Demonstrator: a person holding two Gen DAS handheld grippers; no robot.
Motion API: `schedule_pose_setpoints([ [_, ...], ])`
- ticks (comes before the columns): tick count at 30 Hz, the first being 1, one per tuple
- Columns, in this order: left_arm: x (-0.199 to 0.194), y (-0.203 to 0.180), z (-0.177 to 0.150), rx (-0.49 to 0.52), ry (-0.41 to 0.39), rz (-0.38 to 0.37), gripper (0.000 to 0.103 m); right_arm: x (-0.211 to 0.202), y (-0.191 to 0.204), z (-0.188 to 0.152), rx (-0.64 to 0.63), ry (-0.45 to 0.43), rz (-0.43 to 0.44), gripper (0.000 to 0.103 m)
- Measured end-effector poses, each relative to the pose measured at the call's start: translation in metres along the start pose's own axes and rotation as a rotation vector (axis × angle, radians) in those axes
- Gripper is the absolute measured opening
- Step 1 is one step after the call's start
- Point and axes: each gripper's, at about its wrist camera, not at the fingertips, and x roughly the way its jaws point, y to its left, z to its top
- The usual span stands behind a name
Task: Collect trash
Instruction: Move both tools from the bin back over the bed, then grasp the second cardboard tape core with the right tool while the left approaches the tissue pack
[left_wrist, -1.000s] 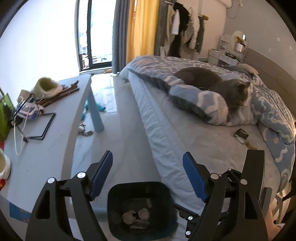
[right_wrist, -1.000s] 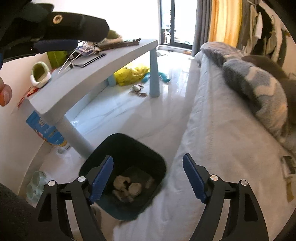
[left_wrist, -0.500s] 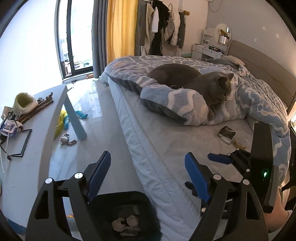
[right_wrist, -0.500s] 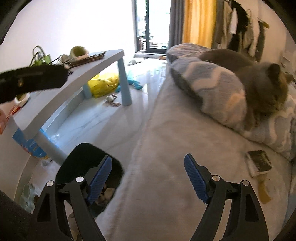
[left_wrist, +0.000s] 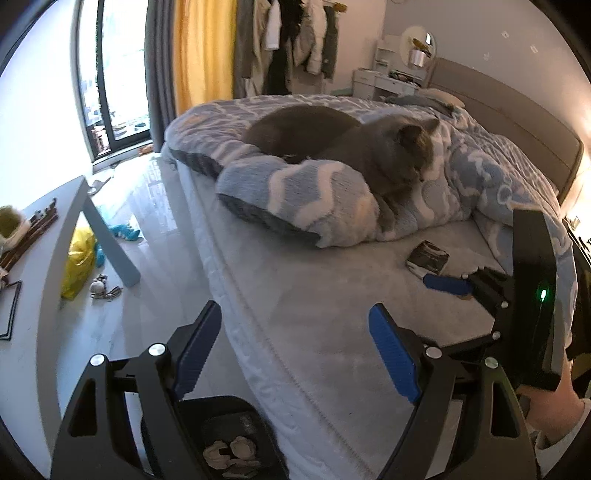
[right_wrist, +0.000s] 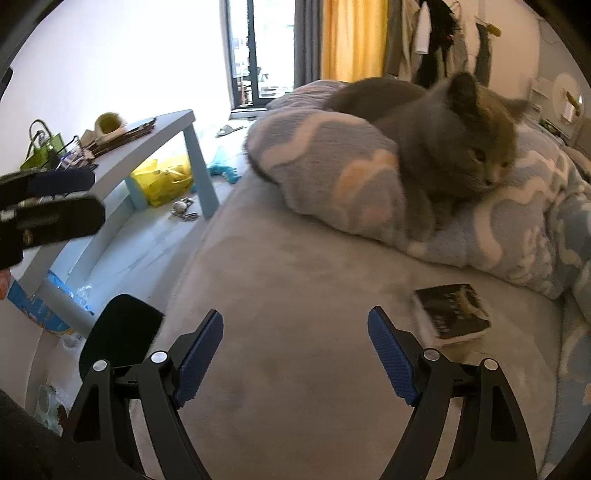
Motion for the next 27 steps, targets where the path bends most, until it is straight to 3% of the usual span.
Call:
schedule_pose_setpoints([
  [13,0.041,-0.056,0.013,0.09,0.043,-0.077,0.084,-0.009,-0.081,-0.015,0.085,0.001,-0.075,0.082],
  [24,0.073,-0.093,0.018,0.146,0.08,-0.134,0.084,-0.004,-0.125,-0.032,0.131,0.045,-0.083,0.081],
  [26,0.079,-0.098,0.019,0.153,0.09,-0.148,0.084,-0.003,-0.131,-0.033,0.154,0.058,-0.058,0.07],
  [27,0.082,-0.1,0.02,0.159,0.094,-0.154,0.084,-0.002,-0.134,-0.035,0.168,0.067,-0.043,0.07],
])
